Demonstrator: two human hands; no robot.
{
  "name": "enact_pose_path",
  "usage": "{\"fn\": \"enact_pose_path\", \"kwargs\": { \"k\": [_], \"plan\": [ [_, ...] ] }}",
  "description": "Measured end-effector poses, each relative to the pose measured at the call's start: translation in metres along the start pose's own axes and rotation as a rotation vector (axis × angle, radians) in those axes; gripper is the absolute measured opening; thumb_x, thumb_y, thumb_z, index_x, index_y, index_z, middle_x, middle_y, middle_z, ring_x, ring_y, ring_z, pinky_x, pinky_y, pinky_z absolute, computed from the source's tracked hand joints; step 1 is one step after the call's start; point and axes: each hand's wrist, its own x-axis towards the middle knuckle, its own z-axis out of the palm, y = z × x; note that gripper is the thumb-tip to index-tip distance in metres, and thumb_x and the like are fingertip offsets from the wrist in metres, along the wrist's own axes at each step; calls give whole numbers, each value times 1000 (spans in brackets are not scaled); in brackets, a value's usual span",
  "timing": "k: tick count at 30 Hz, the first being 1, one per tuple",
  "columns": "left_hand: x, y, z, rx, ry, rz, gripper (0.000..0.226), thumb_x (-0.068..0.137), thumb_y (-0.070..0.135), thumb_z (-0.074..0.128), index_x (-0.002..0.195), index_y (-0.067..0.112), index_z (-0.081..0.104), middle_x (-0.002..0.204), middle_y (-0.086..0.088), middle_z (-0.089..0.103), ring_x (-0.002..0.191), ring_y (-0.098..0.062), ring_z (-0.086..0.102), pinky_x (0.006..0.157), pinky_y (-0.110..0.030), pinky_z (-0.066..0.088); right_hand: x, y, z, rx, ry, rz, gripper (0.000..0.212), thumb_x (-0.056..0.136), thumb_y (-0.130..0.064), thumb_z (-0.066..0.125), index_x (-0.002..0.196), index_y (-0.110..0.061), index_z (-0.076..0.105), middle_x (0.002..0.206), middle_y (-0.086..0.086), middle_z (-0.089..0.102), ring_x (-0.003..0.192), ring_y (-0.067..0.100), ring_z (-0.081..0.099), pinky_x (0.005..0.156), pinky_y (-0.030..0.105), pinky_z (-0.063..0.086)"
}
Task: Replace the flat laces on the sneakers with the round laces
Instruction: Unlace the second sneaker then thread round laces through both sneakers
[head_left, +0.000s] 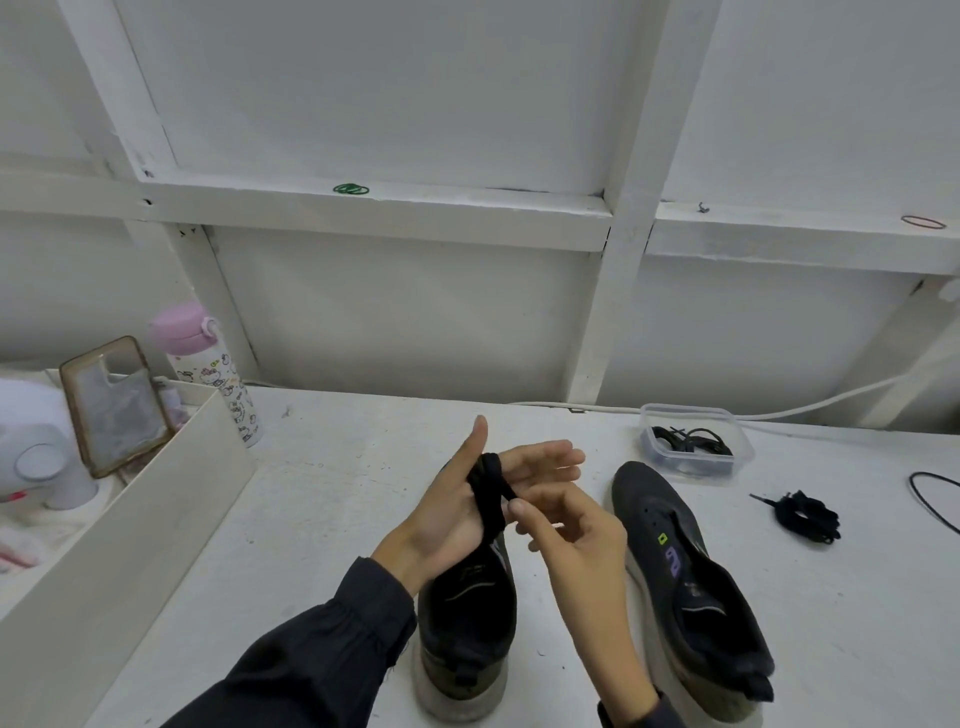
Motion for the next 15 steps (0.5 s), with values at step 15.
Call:
{"fn": "enact_pose_path", "kwargs": {
  "k": [15],
  "plan": [
    [1,-4,0,-24,54,67,71,98,57,28,135,2,54,144,-9,52,139,-18,41,120,-51,22,-14,4,20,24,9,10,26,79,-18,80,102,-26,72,95,-11,70,77,15,64,60,19,49]
  ]
}}
